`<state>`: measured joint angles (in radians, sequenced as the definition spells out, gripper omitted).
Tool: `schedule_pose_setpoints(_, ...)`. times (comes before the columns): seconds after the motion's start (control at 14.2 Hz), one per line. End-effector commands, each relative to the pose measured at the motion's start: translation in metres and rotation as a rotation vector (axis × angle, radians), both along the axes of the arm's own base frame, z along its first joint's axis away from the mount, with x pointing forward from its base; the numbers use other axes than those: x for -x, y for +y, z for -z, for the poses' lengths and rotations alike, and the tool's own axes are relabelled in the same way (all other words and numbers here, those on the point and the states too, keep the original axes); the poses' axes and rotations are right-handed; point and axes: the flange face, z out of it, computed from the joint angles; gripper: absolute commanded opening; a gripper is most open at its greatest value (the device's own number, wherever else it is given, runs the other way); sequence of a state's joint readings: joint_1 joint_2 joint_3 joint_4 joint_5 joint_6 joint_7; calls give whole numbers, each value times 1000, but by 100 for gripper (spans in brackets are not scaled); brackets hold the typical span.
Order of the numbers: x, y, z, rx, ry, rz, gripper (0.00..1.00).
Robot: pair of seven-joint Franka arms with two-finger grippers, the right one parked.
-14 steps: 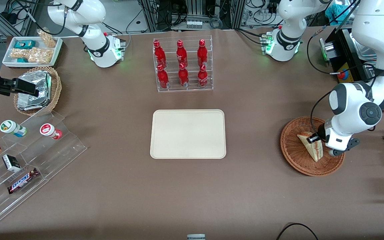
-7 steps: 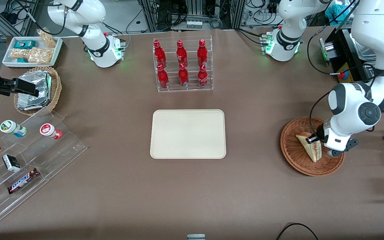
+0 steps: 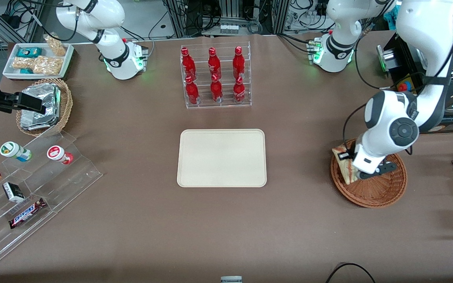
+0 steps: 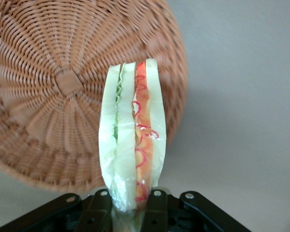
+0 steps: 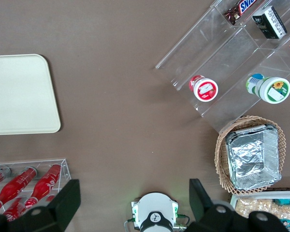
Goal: Place sandwich from basket to tray
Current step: 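Lift the sandwich and carry it over the cream tray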
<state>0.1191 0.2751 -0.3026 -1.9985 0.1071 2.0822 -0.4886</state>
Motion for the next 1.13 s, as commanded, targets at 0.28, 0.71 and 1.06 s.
schedule_pose_setpoints(0.28,18,-180,-25,-13,32,213,23)
schedule_pose_setpoints(0.71,45,-346,25,145,-79,277,27)
schedule_pose_setpoints(1.06,66,-421,54,167,-76,266,29)
